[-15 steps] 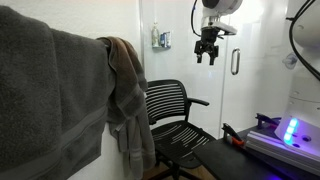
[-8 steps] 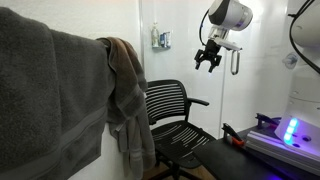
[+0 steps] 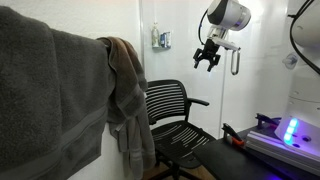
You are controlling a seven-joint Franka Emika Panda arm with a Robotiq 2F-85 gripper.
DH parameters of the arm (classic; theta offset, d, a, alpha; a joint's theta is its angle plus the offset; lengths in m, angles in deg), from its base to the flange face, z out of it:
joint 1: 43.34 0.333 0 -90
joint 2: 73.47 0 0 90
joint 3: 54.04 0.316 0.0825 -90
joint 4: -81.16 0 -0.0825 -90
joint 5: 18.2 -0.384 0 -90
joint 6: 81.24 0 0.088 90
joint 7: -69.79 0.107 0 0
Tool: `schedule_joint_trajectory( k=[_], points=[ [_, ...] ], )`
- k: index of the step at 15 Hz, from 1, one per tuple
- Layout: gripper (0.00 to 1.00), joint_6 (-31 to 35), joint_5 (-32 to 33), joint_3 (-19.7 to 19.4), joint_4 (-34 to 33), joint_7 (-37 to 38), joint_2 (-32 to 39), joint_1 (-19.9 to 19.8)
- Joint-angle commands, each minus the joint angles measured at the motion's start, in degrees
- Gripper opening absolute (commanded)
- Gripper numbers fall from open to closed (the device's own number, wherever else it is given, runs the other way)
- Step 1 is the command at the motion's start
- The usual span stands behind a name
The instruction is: Open the bathing room door
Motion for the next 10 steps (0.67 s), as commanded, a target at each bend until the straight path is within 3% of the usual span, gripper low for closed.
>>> schedule_joint_trajectory(
  k=[1, 3, 4, 7, 10],
  points=[
    [1.0, 1.68, -4.91, -3.44, -0.25, 2.4, -2.25, 0.14],
    [1.0, 1.65, -6.58, -4.26, -1.0, 5.41, -2.89, -0.88],
    [1.0, 1.87, -9.62, -1.9, -1.27, 5.75, -2.74, -3.51],
    [1.0, 4.96, -16.52, 2.1, -0.59, 10.17, -2.84, -6.1],
    [1.0, 10.57, -26.29, 8.68, -1.37, 14.61, 0.07, -7.85]
  ],
)
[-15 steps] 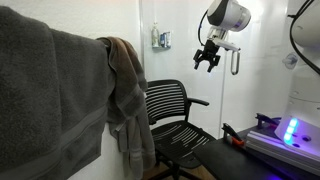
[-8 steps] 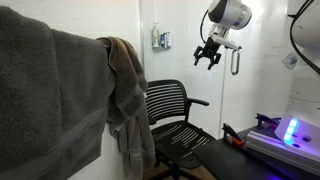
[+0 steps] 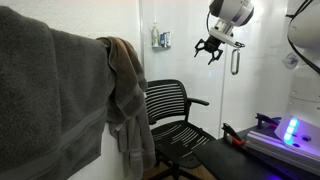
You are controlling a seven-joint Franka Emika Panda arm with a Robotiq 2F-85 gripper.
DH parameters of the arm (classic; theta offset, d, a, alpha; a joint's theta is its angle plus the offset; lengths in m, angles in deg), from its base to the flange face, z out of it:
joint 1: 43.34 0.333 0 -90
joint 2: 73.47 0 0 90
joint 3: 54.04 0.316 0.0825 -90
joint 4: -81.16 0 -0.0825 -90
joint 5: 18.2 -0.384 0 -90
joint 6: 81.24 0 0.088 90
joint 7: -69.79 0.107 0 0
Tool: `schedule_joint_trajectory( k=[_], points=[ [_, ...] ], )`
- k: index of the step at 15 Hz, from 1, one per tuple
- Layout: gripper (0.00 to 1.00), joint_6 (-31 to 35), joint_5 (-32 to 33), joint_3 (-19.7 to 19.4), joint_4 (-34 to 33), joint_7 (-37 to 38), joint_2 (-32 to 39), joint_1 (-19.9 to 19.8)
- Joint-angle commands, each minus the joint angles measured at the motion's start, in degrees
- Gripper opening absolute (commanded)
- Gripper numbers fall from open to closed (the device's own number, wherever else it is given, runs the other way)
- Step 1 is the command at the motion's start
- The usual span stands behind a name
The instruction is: Open the bathing room door
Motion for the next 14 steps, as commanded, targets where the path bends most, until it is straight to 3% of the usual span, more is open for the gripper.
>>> schedule_joint_trajectory(
  k=[1, 2, 3, 7, 10, 14],
  points=[
    [1.0, 8.88, -13.55, 7.85, 0.0, 2.71, 2.99, -1.44],
    [1.0, 14.89, -18.74, 8.67, 0.0, 0.05, 3.48, 1.11],
    [1.0, 8.06, -12.14, 6.34, 0.02, 1.75, 1.74, -0.32],
    [1.0, 14.76, -18.58, 9.2, 0.02, 3.6, 3.44, 0.54],
    [1.0, 19.97, -32.83, 12.29, 0.03, 4.72, 6.26, 1.63],
    [1.0, 28.35, -52.82, 15.52, 0.23, 7.32, 6.95, 9.35]
  ],
)
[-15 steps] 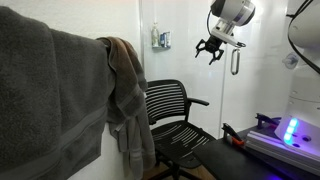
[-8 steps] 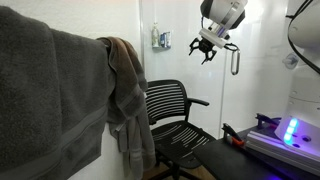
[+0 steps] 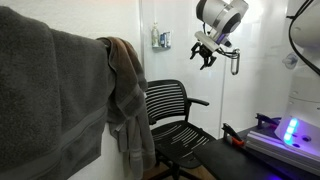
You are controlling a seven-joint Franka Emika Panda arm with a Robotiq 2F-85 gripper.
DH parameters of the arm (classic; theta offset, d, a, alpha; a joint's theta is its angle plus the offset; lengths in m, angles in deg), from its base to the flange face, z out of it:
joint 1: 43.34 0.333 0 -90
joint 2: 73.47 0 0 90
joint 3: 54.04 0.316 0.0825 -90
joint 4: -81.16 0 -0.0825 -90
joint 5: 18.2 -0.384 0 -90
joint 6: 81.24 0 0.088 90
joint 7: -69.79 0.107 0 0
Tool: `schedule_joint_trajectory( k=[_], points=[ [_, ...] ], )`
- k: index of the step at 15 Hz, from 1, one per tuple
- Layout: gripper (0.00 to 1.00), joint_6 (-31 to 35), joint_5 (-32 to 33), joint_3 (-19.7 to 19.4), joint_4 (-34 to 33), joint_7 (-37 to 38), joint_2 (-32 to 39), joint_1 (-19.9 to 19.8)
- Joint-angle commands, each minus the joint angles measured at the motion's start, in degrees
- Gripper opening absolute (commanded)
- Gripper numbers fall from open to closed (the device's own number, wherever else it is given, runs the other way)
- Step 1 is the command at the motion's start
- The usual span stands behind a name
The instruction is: Open the bathing room door
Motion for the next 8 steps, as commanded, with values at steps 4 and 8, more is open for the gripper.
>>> schedule_joint_trajectory(
  k=[4, 8],
  points=[
    [1.0, 7.87, -14.1, 2.78, -0.17, 1.43, -0.32, 6.85],
    [1.0, 7.96, -14.41, 2.71, -0.17, 2.1, -1.09, 7.04]
  ],
)
